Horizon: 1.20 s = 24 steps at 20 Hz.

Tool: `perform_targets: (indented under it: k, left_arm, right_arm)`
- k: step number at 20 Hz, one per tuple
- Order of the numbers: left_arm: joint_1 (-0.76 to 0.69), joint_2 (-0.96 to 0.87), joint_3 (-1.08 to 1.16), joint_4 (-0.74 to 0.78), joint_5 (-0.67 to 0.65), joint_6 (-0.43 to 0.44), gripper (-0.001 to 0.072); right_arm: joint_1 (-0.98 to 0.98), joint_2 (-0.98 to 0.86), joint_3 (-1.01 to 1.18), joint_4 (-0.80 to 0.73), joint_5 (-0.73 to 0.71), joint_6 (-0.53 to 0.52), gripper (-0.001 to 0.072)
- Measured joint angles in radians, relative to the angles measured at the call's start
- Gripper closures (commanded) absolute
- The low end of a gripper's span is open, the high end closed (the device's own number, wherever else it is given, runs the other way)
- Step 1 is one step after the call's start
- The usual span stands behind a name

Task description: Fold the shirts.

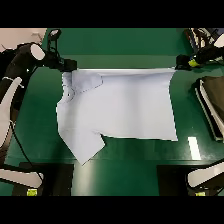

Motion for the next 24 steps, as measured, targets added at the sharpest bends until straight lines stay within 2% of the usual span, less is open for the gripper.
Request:
perform_targets:
  k: [5, 9, 10, 11, 12, 13, 19, 24]
  left_arm:
    - [0.0, -0.01, -0.049, 0.04, -0.126, 0.006, 0.0681]
    - [0.0, -0.013, -0.157, 0.053, -0.155, 0.004, 0.0678]
    - [0.0, -0.013, -0.179, 0.056, -0.157, 0.003, 0.0596]
    - [0.0, -0.013, -0.196, 0.058, -0.158, 0.001, 0.0292]
    - [0.0, -0.013, -0.21, 0.066, -0.163, -0.004, 0.0187]
    - [0.002, -0.01, -0.219, 0.067, -0.164, -0.013, 0.0224]
    - [0.002, 0.164, -0.289, 0.165, -0.26, -0.069, 0.0224]
    - [0.001, 0.431, -0.582, 0.171, -0.364, -0.124, 0.0224]
  right_arm:
    - [0.002, 0.024, -0.103, -0.05, 0.024, 0.0, 0.0693]
    - [0.011, 0.057, -0.271, -0.062, -0.009, 0.0, 0.0692]
    - [0.015, 0.06, -0.303, -0.063, -0.016, 0.0, 0.069]
    - [0.022, 0.063, -0.33, -0.064, -0.024, 0.0, 0.0596]
    - [0.027, 0.066, -0.349, -0.065, -0.033, 0.0, 0.0345]
    - [0.03, 0.068, -0.365, -0.071, -0.036, 0.0, 0.0294]
    - [0.0, 0.195, -0.436, -0.068, -0.007, 0.0, 0.0296]
    - [-0.063, 0.398, -0.602, -0.064, 0.006, 0.0, 0.0301]
